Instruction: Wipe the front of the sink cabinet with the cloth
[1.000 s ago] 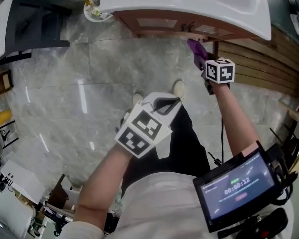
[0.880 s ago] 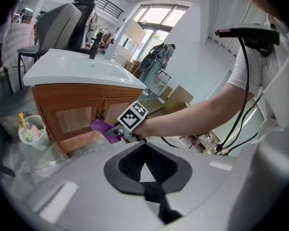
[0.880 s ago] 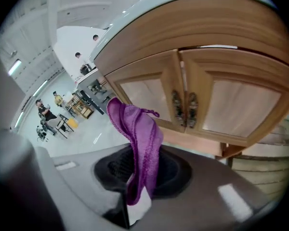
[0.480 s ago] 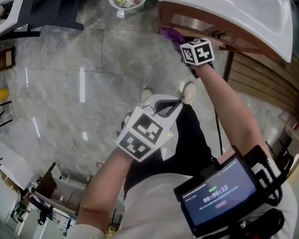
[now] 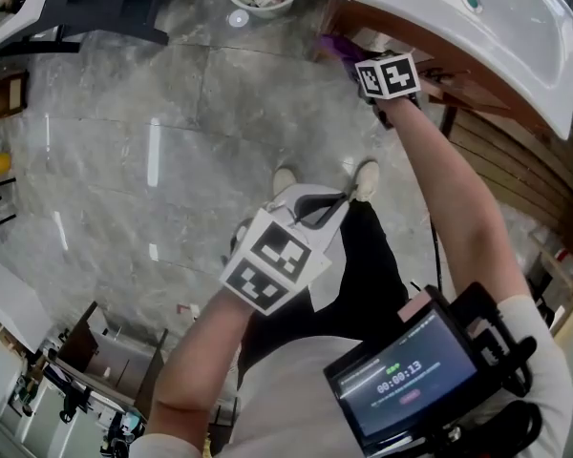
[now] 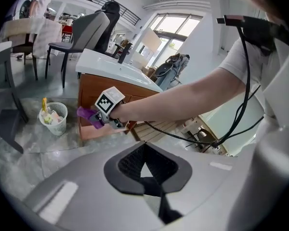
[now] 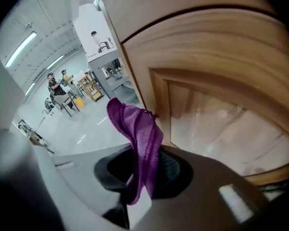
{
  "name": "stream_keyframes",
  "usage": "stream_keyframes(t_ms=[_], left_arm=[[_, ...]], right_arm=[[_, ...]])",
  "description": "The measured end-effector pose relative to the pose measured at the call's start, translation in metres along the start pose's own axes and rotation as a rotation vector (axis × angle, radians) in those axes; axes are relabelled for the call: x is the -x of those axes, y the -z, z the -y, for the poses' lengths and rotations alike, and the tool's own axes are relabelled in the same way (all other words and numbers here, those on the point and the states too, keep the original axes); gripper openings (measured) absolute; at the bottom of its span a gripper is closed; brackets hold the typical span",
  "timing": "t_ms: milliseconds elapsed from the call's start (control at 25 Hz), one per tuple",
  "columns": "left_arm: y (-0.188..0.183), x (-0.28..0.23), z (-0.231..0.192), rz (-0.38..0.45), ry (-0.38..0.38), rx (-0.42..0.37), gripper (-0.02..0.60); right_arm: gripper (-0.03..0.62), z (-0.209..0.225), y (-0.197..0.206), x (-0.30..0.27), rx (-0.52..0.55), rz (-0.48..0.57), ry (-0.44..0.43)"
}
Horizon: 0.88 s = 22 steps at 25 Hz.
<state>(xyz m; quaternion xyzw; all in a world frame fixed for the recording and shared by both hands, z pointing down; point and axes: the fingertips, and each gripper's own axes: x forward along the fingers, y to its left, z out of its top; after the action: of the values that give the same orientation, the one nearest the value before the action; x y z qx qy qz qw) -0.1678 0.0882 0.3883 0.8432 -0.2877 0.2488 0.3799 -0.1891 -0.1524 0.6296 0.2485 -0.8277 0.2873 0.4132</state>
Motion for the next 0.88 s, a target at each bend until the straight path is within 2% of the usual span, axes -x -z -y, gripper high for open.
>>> stream_keyframes(t_ms=[360,880], left_arm=[[-0.011,-0.012,0.010,-0.017,0.045,-0.042,0.006],[-0.034,-0.062,0.064,-0.080,0.133,-0.134,0.006]], right_arm=[[0.083,0.046,0.021,0.033,-0.124,0.029,0.066],[0.083,0.140,0.087,0.119,-0.278,0.103,0.162]])
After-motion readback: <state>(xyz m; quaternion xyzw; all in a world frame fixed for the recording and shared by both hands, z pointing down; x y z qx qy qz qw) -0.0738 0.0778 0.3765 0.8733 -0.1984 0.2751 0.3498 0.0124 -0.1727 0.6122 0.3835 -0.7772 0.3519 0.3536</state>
